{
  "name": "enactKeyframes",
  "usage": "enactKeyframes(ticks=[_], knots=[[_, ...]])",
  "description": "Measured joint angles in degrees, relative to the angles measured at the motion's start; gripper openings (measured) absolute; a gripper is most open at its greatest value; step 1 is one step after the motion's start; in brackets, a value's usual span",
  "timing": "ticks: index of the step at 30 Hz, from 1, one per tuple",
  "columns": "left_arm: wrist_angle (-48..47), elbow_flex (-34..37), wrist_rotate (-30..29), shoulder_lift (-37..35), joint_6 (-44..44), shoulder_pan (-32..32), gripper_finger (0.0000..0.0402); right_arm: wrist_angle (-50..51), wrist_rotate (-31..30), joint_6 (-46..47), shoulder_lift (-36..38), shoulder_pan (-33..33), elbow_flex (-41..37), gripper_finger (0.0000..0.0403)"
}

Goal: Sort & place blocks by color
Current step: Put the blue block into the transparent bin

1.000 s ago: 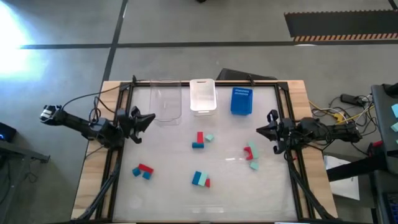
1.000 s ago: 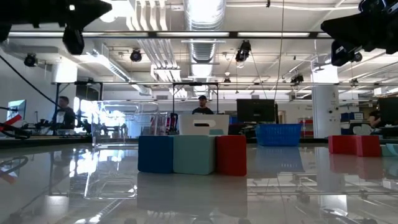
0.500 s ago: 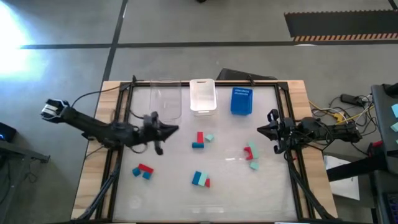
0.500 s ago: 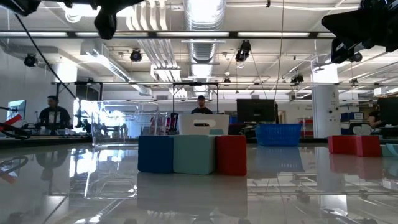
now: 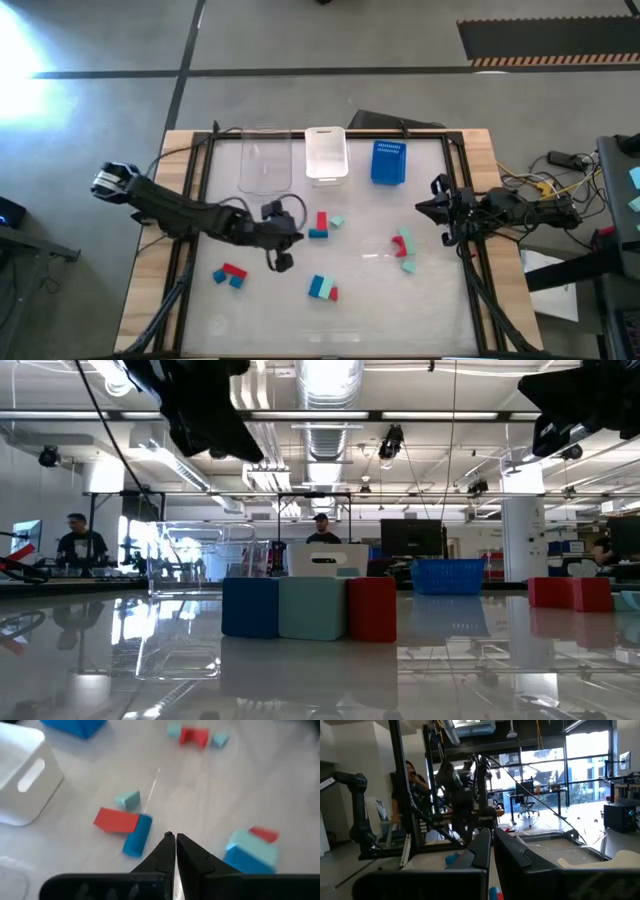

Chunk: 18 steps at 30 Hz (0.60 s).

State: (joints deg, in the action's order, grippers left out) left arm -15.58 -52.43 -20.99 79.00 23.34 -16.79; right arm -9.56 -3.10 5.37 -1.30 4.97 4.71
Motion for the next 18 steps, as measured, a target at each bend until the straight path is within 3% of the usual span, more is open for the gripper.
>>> enactKeyframes(ticks=[6,14,18], knots=[[0.06,-3.42,1.11,7.02,-2.75,1.47,0.0027,0.01,0.01,0.0,0.0,0.0,-0.01,0.0013],[1.49,-3.93,-0.09,13.93,-4.8,3.21,0.0168,0.02,0.0,0.13,0.0,0.0,0.0,0.0013],[4.52,-3.88,-0.65,17.93,-8.85,3.39,0.0214,0.02,-0.01,0.11,0.0,0.0,0.0,0.0013]])
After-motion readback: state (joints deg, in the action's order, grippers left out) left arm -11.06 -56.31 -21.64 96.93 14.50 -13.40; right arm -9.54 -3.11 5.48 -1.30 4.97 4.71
